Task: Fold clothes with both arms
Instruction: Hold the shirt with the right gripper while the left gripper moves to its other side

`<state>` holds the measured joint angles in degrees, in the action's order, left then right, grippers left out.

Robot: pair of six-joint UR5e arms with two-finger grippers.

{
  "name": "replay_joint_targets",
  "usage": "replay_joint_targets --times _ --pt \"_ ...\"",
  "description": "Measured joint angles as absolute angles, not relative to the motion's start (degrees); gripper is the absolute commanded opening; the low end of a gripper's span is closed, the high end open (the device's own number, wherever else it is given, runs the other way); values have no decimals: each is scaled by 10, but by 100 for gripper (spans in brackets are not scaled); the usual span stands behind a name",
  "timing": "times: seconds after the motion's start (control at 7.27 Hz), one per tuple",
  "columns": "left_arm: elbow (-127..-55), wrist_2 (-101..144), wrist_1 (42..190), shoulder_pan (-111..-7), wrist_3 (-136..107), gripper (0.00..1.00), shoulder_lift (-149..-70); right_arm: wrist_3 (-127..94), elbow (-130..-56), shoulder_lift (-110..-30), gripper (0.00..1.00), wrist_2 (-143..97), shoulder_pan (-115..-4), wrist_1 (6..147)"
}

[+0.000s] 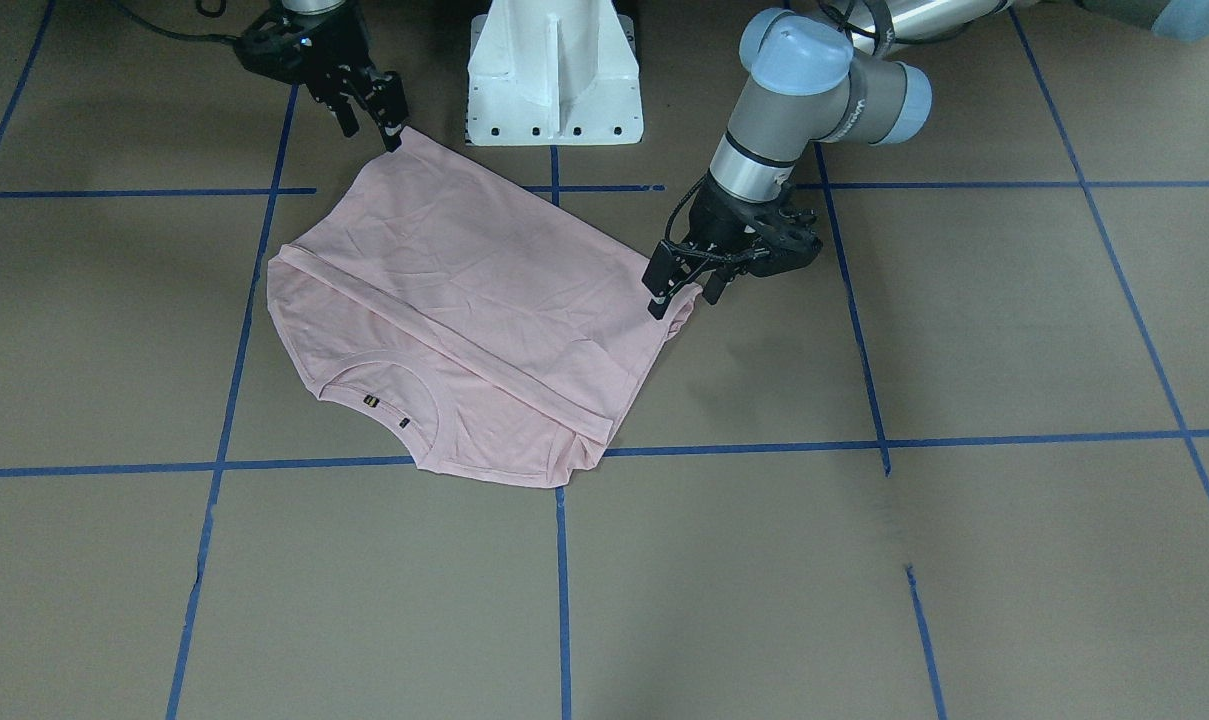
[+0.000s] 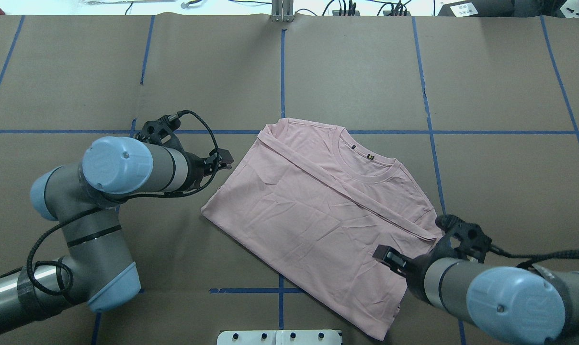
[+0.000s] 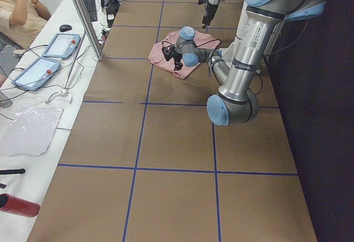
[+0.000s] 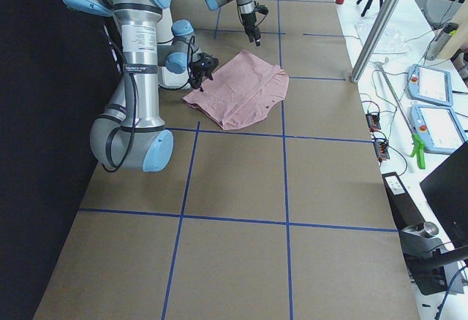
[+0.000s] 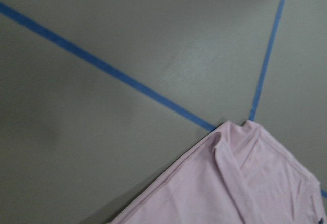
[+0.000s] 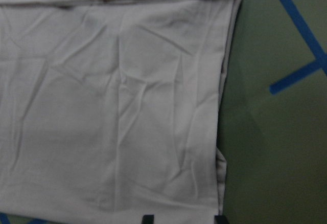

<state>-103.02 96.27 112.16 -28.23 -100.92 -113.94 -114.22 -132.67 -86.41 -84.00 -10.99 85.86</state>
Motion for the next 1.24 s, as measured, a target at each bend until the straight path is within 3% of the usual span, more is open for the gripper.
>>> replay_joint_targets --times 0.55,0.96,1.24 --pt "-1015 936 1090 -242 -1009 71 -1132 -1086 -1285 -830 100 -841 -170 857" --pt "-1014 935 1088 -237 -1009 54 -1129 -1085 -1269 -821 100 -841 -170 856" --pt "-1015 935 1087 -234 -1010 8 -1124 -1085 -1257 -814 100 -841 -170 854"
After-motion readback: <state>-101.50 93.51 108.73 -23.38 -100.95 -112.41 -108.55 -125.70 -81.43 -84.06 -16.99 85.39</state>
